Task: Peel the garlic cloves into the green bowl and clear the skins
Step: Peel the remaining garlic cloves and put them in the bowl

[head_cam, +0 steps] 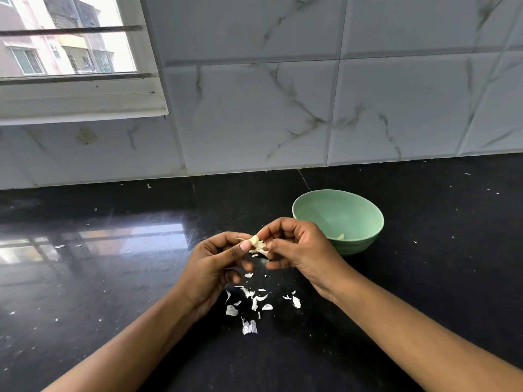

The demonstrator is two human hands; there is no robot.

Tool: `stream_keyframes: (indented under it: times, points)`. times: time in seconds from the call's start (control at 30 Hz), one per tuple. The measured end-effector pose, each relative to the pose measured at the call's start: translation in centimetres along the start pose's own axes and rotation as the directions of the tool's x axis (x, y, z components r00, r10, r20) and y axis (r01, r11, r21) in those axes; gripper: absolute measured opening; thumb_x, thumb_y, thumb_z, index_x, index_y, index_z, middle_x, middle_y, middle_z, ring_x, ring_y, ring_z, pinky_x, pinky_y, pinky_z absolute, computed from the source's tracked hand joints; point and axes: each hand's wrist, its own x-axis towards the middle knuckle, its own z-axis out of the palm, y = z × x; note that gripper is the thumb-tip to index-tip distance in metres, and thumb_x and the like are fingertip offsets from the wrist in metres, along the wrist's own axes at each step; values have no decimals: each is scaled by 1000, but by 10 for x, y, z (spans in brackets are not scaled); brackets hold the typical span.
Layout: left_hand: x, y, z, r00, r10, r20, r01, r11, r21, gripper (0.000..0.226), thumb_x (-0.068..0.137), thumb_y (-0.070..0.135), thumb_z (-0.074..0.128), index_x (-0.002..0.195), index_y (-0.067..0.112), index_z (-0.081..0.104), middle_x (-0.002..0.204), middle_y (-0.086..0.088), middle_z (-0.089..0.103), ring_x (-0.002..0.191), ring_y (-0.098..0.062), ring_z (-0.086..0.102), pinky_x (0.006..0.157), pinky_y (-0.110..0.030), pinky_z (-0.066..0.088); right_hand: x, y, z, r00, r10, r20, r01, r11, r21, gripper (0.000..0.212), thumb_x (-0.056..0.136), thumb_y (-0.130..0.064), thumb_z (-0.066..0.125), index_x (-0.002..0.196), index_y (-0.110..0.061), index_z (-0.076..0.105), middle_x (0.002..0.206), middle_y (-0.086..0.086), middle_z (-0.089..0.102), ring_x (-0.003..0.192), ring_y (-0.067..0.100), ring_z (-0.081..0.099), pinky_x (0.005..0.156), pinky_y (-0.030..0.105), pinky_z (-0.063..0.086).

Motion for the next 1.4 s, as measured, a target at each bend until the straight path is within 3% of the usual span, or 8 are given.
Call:
stream_keyframes:
  times: [0.2, 0.27, 0.47, 0.73, 0.9, 1.13, 1.27, 1.4]
  points:
    - [0, 1, -2, 999, -32, -22, 32, 999, -6, 13, 67, 13, 68, 77, 6, 70, 68, -7, 68, 45, -8, 59, 33, -14, 40, 0, 4, -2, 995, -99, 6, 98, 974, -204, 3, 83, -12, 71, 86, -13, 71, 73, 12, 68, 68, 20, 67, 59, 32, 59]
    - [0, 1, -2, 999, -38, -13, 38, 999, -7, 9, 64, 15, 70, 70, 9, 73, 65, -7, 67, 44, -8, 59, 33, -14, 40, 0, 8, -1, 983, -180, -28, 163, 935, -315, 10, 77, -18, 77, 85, -14, 72, 70, 7, 69, 65, 25, 68, 58, 36, 59]
    - [0, -1, 0, 999, -30, -21, 30, 1000, 0, 7, 71, 8, 63, 71, 9, 70, 67, -5, 68, 44, -8, 58, 32, -14, 38, 2, 11, -1, 920, -390, -38, 311, 785, -536, 7, 76, -26, 78, 78, -21, 74, 66, -11, 66, 59, 8, 61, 57, 30, 51]
    - [5, -1, -5, 991, 23, -131, -20, 999, 26, 14, 65, 15, 70, 77, 9, 70, 69, -7, 68, 49, -10, 60, 37, -16, 39, 1, 12, -2, 973, -214, 86, 223, 775, -592, 13, 75, -15, 77, 72, -22, 67, 53, -27, 56, 51, 0, 53, 53, 10, 35]
    - [5, 0, -4, 983, 44, -179, -29, 996, 83, 16, 63, 11, 72, 77, 4, 66, 67, -7, 69, 46, -10, 59, 36, -16, 38, 3, 7, -10, 983, -75, 167, 163, 777, -608, 17, 78, -11, 74, 91, -21, 70, 72, -8, 70, 60, 1, 63, 56, 9, 41]
    - [4, -1, -5, 987, 22, -161, 0, 991, 137, 15, 61, 18, 74, 70, 10, 66, 66, -10, 68, 41, -11, 56, 36, -16, 30, 6, 5, -14, 951, -308, 10, 255, 768, -588, 20, 72, -24, 81, 89, -26, 69, 72, -10, 68, 58, 5, 62, 59, 16, 48]
    - [4, -1, -6, 993, -2, -117, 16, 993, 118, 12, 60, 19, 75, 66, 12, 67, 71, -17, 67, 41, -11, 56, 34, -15, 33, 5, 10, -7, 904, -424, 53, 378, 737, -561, 23, 74, -13, 79, 95, -20, 73, 86, -10, 68, 74, 3, 64, 68, 14, 51]
    - [4, -1, -5, 996, -9, -88, 19, 994, 110, 14, 56, 22, 77, 64, 13, 69, 77, -22, 67, 42, -11, 57, 34, -16, 37, 5, 13, -5, 883, -467, 39, 404, 717, -567, 15, 75, -15, 78, 88, -18, 73, 82, -9, 69, 73, 1, 63, 67, 15, 50]
